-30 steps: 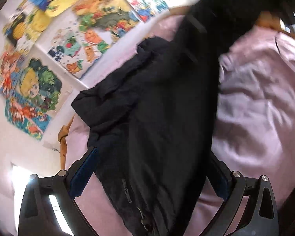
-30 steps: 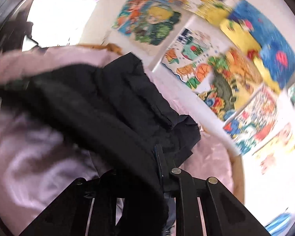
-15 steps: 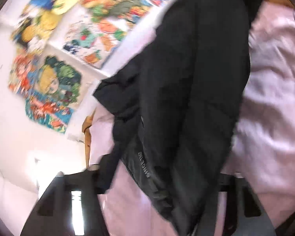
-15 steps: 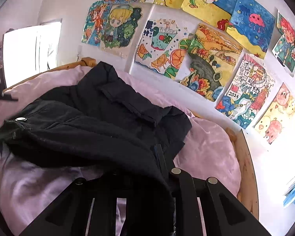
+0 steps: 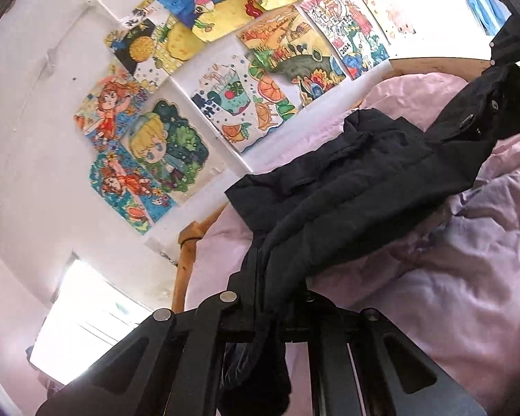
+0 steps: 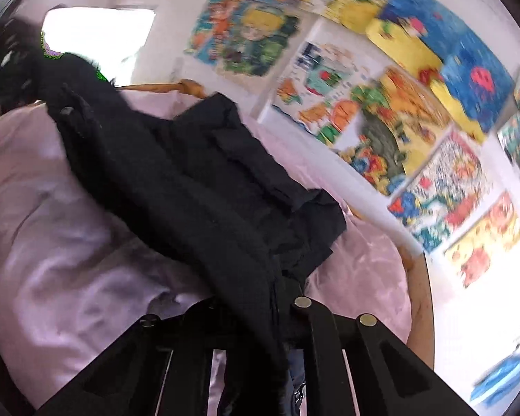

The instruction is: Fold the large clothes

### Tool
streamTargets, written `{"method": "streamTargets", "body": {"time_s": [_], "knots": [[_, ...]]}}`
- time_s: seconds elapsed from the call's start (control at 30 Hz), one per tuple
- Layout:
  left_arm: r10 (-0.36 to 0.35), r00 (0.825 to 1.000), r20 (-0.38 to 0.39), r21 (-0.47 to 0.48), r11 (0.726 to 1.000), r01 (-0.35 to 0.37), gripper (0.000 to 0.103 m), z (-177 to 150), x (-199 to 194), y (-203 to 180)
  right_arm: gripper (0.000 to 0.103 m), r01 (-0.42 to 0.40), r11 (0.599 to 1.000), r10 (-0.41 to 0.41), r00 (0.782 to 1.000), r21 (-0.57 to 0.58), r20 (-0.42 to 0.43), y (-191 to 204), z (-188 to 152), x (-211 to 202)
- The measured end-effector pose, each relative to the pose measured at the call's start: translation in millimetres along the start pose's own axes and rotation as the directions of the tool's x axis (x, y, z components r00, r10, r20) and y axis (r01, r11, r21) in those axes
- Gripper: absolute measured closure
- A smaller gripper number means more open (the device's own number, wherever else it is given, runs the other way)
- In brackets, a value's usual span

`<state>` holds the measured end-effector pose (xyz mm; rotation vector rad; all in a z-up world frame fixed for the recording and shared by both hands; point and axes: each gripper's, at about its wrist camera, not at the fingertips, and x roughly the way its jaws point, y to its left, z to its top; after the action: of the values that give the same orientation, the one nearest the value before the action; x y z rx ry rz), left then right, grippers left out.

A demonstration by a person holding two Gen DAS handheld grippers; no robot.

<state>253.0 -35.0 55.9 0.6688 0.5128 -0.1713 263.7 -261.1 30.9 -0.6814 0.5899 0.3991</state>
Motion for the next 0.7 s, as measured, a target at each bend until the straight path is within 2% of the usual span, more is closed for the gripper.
{"method": "streamTargets", "body": {"time_s": [0.07, 0.13, 0.33, 0.5, 0.7], "knots": [[0.038, 0.998, 0.044, 0.042, 0.998, -0.040, 0.096, -3, -16, -3, 0.094, -0.019, 1.000, 0.019, 1.000, -0.012, 0.012, 7, -4, -14], [0.052, 0.995, 0.082, 0.043, 0.998, -0.056, 0.096, -1, -28, -2, 0.094, -0.034, 0.999, 0.034, 0.999, -0.008, 0.021, 9, -6, -26], [-0.009, 0.991, 0.134, 0.020, 1.000, 0.006, 0.096, 16, -59, 15, 0.094, -0.049, 0.995, 0.044, 0.997, 0.083, 0.056, -2, -5, -62], [-0.018, 0.994, 0.107, 0.061, 0.998, 0.011, 0.096, 29, -56, 7, 0.093, -0.002, 0.996, -0.002, 0.999, 0.085, 0.037, -19, 7, -54], [-0.009, 1.000, -0.015, 0.015, 1.000, 0.009, 0.096, 50, -8, 23, 0.089, 0.004, 0.999, -0.004, 1.000, 0.046, -0.008, -44, 34, -9]]}}
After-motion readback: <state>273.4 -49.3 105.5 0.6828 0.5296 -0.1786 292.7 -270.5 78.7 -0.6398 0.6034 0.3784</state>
